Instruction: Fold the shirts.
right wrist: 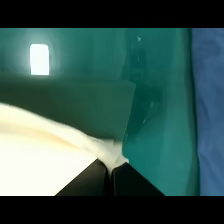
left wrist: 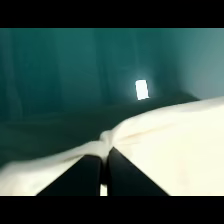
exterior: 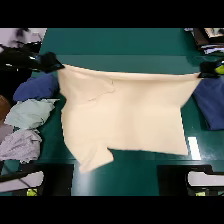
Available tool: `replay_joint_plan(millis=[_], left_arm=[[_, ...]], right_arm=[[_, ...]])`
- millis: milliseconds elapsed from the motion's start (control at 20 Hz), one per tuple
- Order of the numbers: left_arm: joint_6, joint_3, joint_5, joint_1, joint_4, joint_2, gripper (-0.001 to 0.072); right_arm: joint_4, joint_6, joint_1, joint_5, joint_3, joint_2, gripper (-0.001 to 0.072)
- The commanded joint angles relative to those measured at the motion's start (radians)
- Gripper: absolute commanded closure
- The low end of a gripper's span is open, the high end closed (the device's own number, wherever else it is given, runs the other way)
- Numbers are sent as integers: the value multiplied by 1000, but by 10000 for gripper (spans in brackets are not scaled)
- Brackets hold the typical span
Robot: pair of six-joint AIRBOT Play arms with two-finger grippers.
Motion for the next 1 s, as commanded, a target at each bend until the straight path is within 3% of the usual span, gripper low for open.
replay_joint_plan(millis=[0, 250, 400, 500, 600, 950], left_arm=[[23, 58, 184, -22, -23, -241, 678], [41, 231, 220, -13, -3, -313, 678], [153, 282, 16, 8, 7, -312, 679], [157, 267, -123, 12, 70, -312, 679], [156, 214, -176, 12, 126, -312, 679], [153, -27, -128, 12, 150, -312, 678]], right_arm=[[34, -11, 0, -134, 35, -182, 697], [33, -11, 0, -163, 235, -292, 697], [32, -13, 3, -89, 245, -273, 697], [31, -30, 9, -69, 182, -238, 697], [31, -30, 15, -105, 64, -187, 697], [55, -26, 16, -246, -309, -62, 694]])
